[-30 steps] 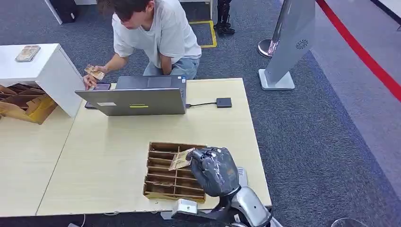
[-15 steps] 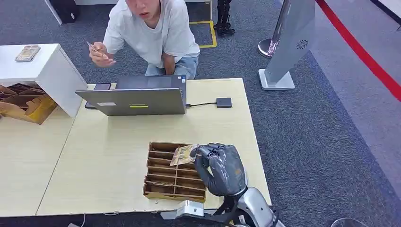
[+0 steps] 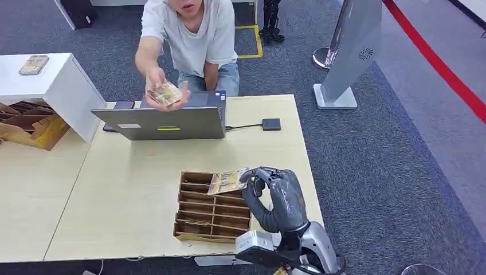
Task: Pass the card to the sensor for recognition and then transmit it.
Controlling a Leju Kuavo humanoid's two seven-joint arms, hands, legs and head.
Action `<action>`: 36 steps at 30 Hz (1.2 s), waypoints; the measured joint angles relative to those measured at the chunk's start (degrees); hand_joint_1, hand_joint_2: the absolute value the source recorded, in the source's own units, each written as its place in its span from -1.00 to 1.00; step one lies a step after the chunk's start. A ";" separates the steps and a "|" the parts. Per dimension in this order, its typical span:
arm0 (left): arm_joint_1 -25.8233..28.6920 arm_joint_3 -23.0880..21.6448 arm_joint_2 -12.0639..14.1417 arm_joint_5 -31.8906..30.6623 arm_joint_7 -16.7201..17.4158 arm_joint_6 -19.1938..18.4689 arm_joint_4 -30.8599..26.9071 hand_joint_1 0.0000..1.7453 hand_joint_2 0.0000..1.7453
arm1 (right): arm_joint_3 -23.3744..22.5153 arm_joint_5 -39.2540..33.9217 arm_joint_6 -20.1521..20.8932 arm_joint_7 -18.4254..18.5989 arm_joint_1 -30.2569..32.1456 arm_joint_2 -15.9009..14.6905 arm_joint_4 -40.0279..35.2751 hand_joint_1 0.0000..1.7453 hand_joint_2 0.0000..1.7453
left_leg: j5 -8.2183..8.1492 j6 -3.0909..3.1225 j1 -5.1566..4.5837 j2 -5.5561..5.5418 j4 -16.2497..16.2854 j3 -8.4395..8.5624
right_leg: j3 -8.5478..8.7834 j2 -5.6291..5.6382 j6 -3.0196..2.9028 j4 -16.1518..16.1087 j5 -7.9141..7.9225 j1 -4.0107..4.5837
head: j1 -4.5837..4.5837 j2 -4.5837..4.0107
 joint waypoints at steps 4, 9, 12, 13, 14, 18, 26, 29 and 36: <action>0.00 0.00 0.00 -0.13 0.00 0.00 0.00 -1.00 1.00 | -0.55 -2.08 0.92 -0.07 -0.06 0.16 -0.20 1.00 1.00 | 0.00 0.00 0.00 0.00 0.00 -0.01 | 0.00 0.00 0.00 0.00 0.00 0.00 | 0.00 0.00; -0.05 0.00 0.00 -0.61 0.26 -0.30 0.00 -1.00 1.00 | -2.18 -6.65 4.02 0.57 -1.97 1.27 0.09 1.00 1.00 | 0.00 0.00 0.00 0.00 0.00 0.00 | 0.00 0.00 0.00 0.00 0.00 0.00 | 0.00 0.00; -0.12 -0.02 0.00 -1.05 0.57 -0.61 0.00 -1.00 1.00 | -3.10 -7.74 5.20 1.29 -4.00 2.08 0.98 1.00 1.00 | 0.01 0.00 0.00 0.00 0.00 -0.01 | 0.00 0.00 0.02 0.00 0.02 0.00 | 0.00 0.00; -0.17 -0.02 0.00 -1.25 0.63 -0.74 0.00 -1.00 1.00 | -3.34 -7.89 5.31 1.42 -4.90 2.47 1.49 1.00 1.00 | 0.02 -0.01 0.00 0.01 0.00 0.00 | 0.00 0.01 0.02 0.00 0.05 0.00 | 0.02 0.00; -0.25 -0.04 0.00 -1.36 0.70 -0.92 0.00 -1.00 1.00 | -3.65 -8.04 5.40 1.51 -5.91 2.89 2.17 1.00 1.00 | 0.03 -0.01 0.00 0.01 0.00 0.00 | 0.00 0.02 0.01 0.00 0.06 0.00 | 0.00 0.00; -0.61 -0.09 0.00 -1.62 1.03 -1.29 0.00 -1.00 1.00 | -4.50 -8.33 5.49 2.67 -9.50 4.56 5.08 1.00 1.00 | 0.05 0.00 0.00 0.01 0.00 0.00 | 0.00 0.00 0.00 0.00 0.08 0.00 | 0.00 0.00; -1.00 -0.13 -0.02 -1.97 1.07 -1.53 0.00 -1.00 1.00 | -5.16 -8.70 6.08 4.59 -13.14 7.14 9.32 1.00 1.00 | 0.05 0.00 0.00 0.01 0.00 -0.01 | -0.01 0.02 0.00 0.00 0.08 0.00 | 0.00 0.00; -1.03 -0.15 -0.02 -2.06 1.09 -1.62 0.00 -1.00 1.00 | -5.16 -8.50 6.16 5.49 -14.63 8.31 11.30 1.00 1.00 | 0.05 0.00 0.00 0.01 0.00 -0.01 | -0.01 0.00 0.00 0.01 0.08 0.01 | 0.02 0.00; -1.01 -0.20 -0.04 -2.23 1.05 -1.16 0.00 -1.00 1.00 | -5.07 -8.35 4.92 4.96 -15.56 10.51 13.57 -1.00 -1.00 | 0.05 0.00 0.00 0.00 0.00 -0.02 | -0.01 0.00 0.00 0.01 0.08 0.00 | 0.02 0.00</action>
